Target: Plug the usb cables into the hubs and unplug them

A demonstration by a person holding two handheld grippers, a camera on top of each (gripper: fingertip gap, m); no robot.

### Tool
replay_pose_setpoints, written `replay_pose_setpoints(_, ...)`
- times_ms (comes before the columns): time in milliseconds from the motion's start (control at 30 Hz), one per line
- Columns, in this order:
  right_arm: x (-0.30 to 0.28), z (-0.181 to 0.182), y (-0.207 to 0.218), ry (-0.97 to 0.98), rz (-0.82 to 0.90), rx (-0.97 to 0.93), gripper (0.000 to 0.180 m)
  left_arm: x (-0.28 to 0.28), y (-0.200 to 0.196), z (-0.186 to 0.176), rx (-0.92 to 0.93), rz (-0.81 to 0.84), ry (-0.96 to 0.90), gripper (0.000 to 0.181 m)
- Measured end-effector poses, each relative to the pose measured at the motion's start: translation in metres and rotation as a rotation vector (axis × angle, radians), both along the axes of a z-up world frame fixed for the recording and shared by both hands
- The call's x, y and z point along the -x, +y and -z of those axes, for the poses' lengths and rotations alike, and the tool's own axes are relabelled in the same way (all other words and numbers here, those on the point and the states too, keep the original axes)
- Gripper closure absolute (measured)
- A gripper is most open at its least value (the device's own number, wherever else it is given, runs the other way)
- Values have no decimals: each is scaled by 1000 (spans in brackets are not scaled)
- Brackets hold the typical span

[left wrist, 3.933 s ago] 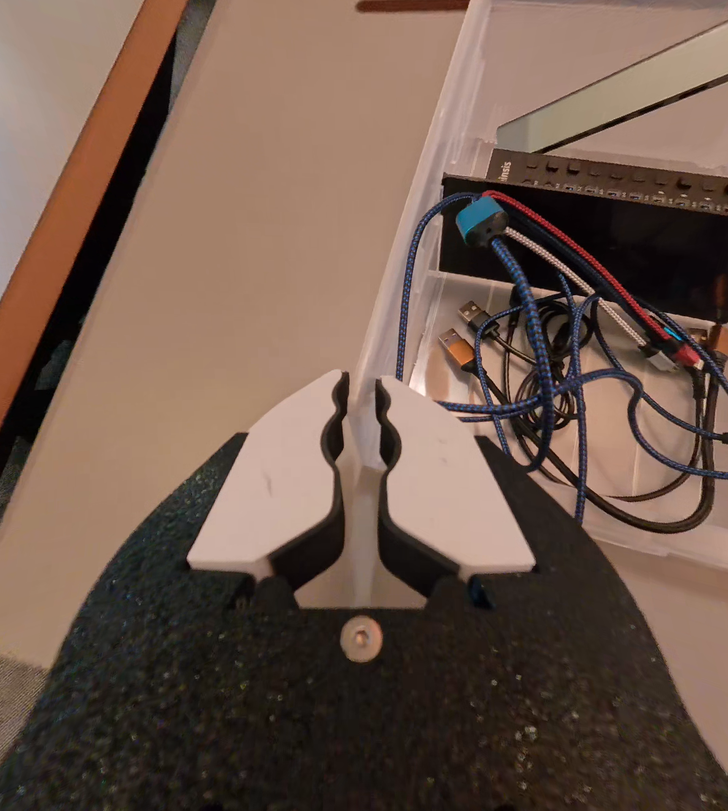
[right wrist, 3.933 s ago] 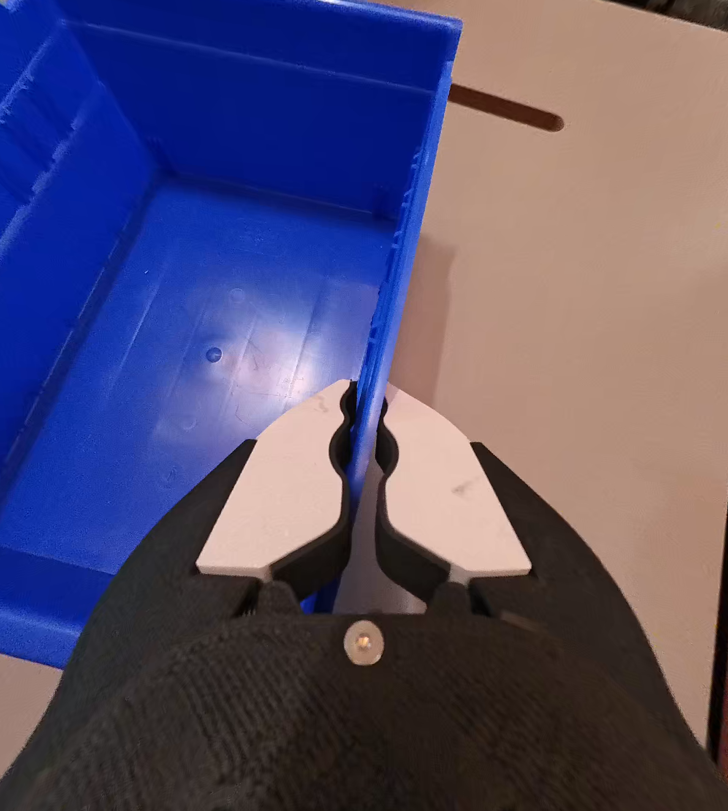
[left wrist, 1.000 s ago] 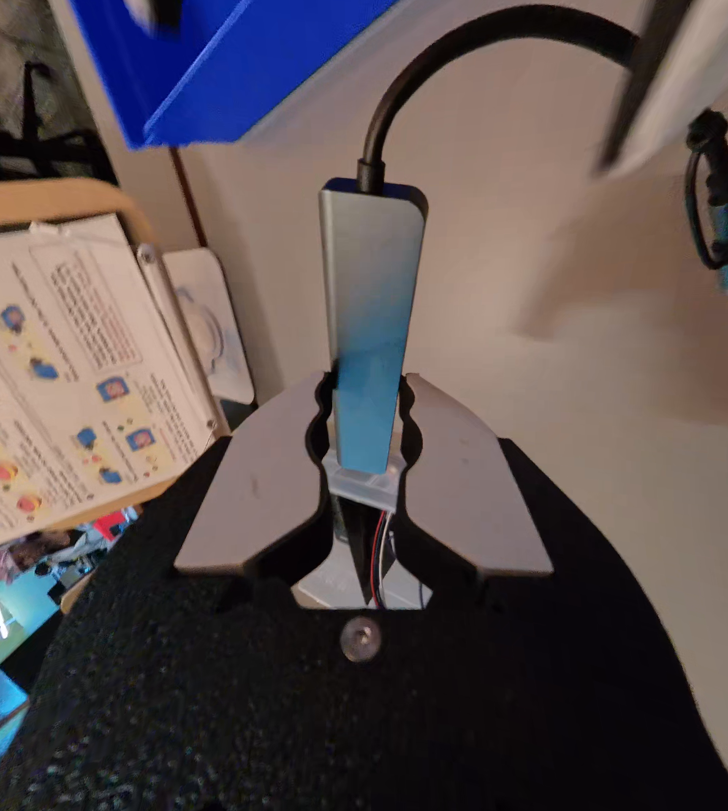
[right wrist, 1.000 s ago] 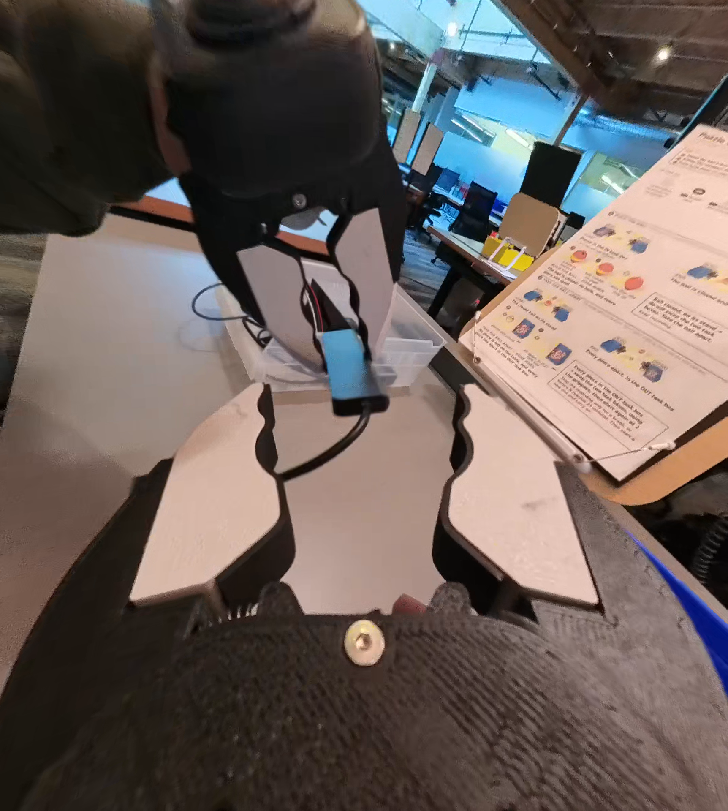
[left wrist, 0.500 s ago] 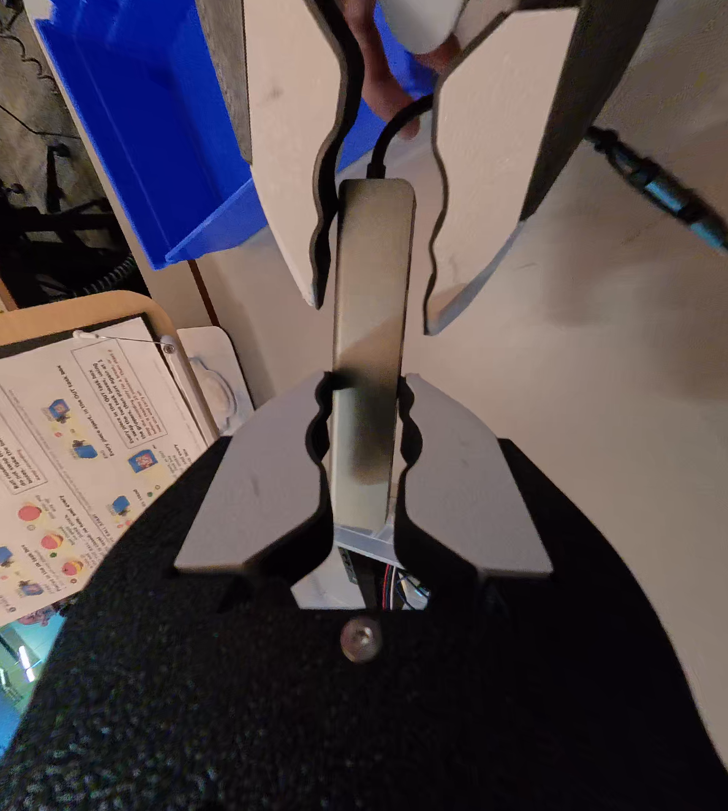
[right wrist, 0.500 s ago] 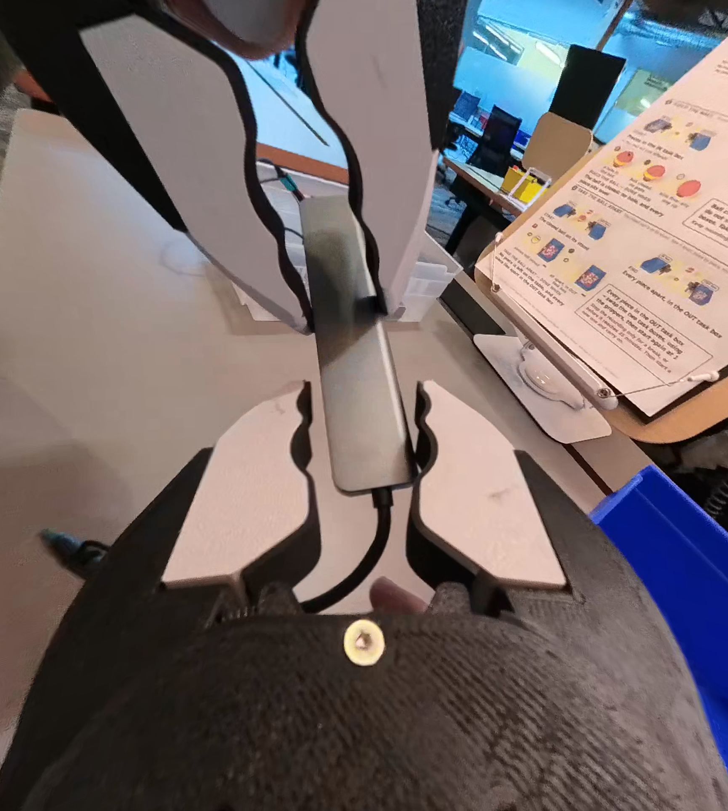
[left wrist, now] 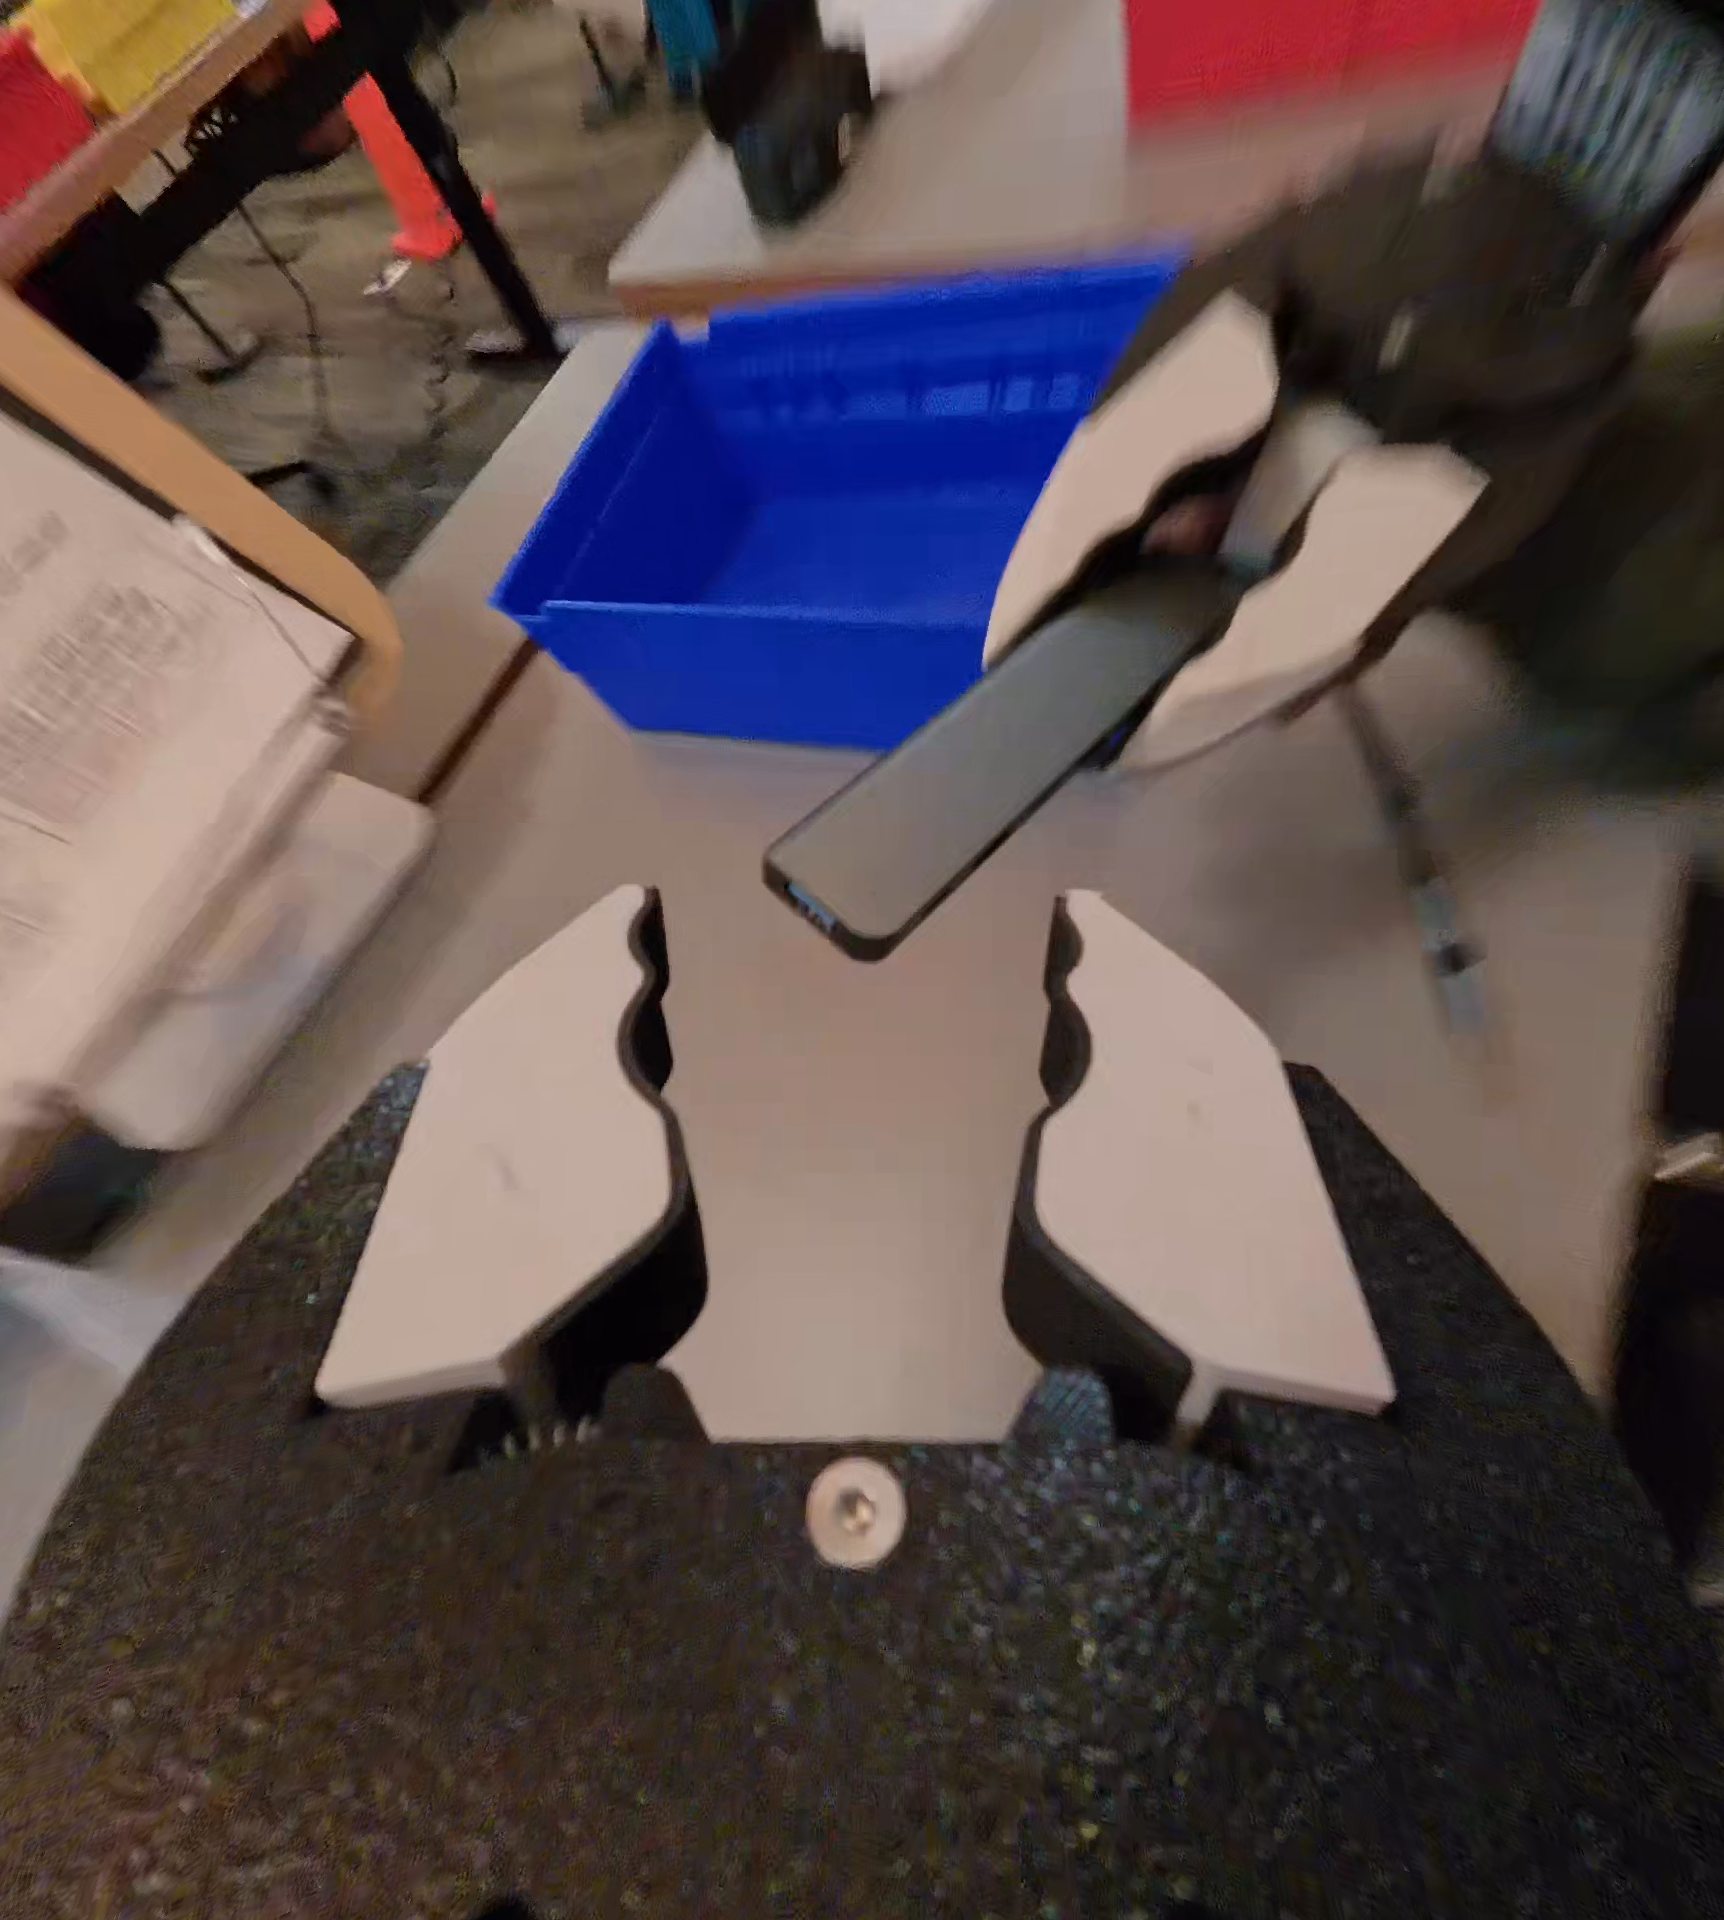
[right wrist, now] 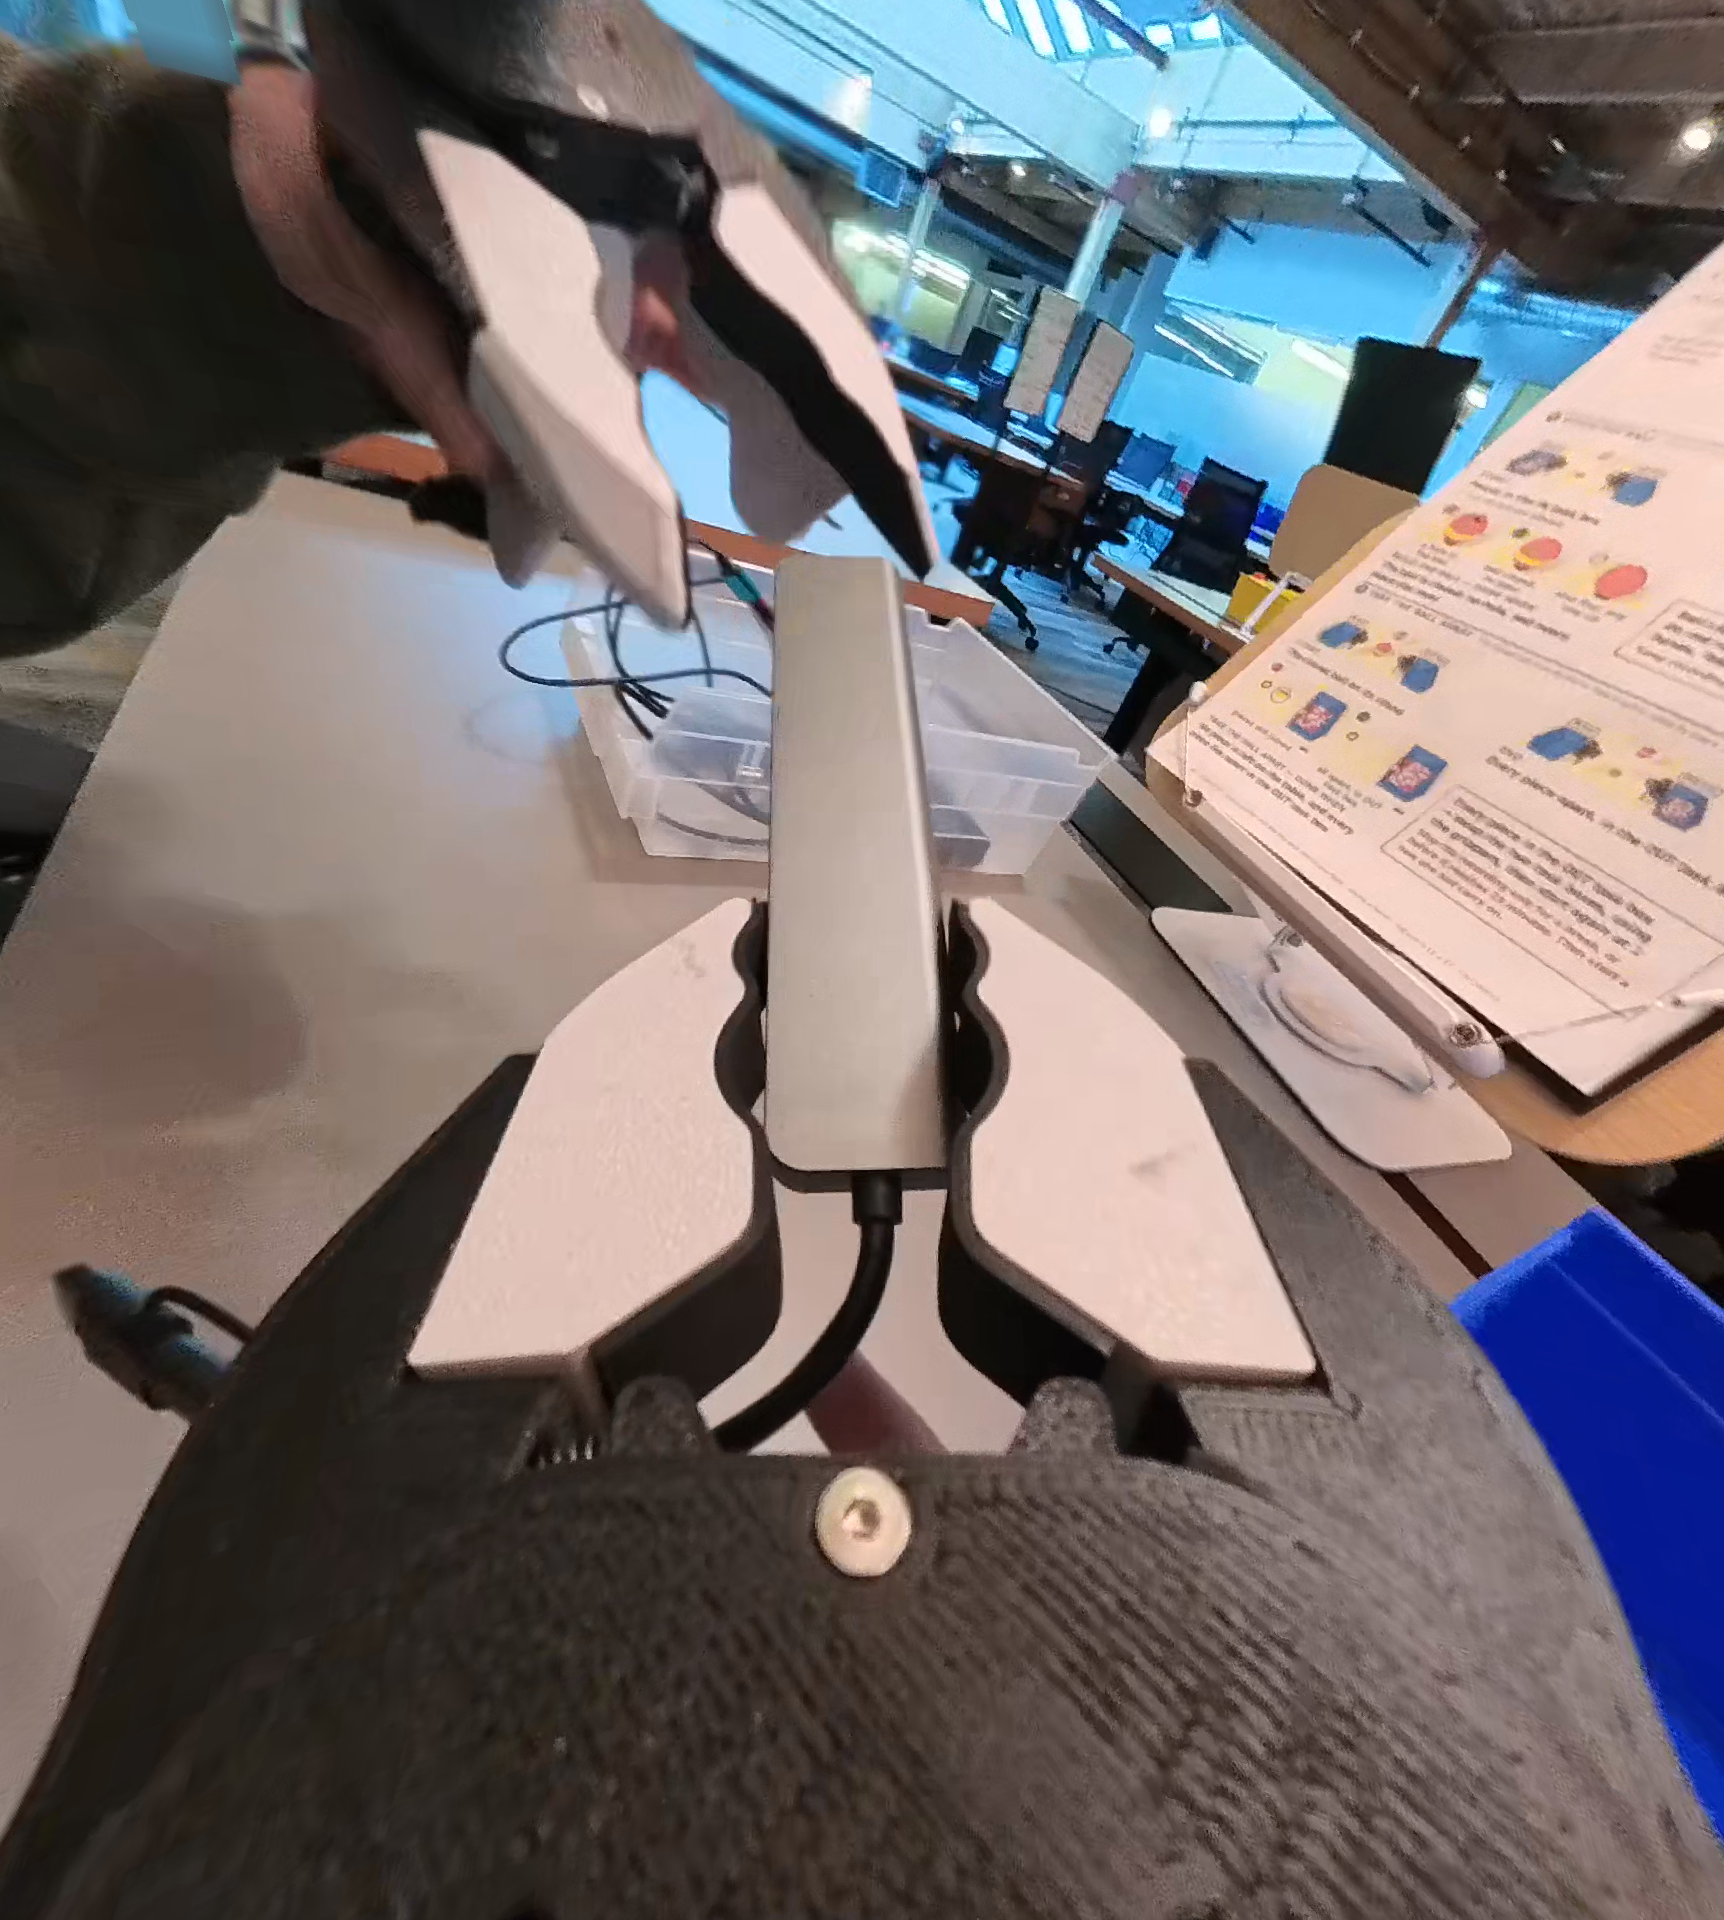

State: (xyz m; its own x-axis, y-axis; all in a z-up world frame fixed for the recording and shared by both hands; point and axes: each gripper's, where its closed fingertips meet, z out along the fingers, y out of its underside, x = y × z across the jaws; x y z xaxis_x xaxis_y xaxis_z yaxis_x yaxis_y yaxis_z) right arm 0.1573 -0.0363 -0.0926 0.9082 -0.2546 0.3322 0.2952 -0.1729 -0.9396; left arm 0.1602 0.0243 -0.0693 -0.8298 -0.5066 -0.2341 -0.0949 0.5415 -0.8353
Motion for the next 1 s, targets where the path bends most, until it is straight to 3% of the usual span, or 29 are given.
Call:
replay_pose_setpoints(33, 3, 0, 2, -16, -25, -3, 147, 4, 5, -1, 157, -18, 84, 111)
replay_pose_setpoints(200, 22, 14, 22, -119, -123, 53, 147, 30, 7, 27, 567, 55, 499, 119)
replay_pose_setpoints(267, 30, 24, 30, -155, -151, 114, 147, 42, -1, 30, 674, 131, 580, 140)
replay_pose_setpoints(300, 32, 25, 33, -173, -153, 115, 147, 43, -3, 35, 695, 135, 611, 159)
replay_pose_setpoints(333, 33, 26, 33, -183, -147, 117, 147, 44, -5, 37, 734, 155, 625, 164)
replay_pose_setpoints(533, 36, 21, 34, -205, -140, 20, 145, 37, -3, 44, 1036, 203, 865, 171)
replay_pose_setpoints(700, 32, 27, 32, -77, -136, -54, 135, 35, -7, 52, 1206, 205, 939, 171)
replay_pose_setpoints(733, 33, 30, 33, -52, -144, -59, 130, 38, -10, 52, 1212, 222, 948, 171)
replay_pose_setpoints(1000, 35, 45, 35, -30, -125, -12, 137, 30, -10, 59, 1213, 131, 963, 170)
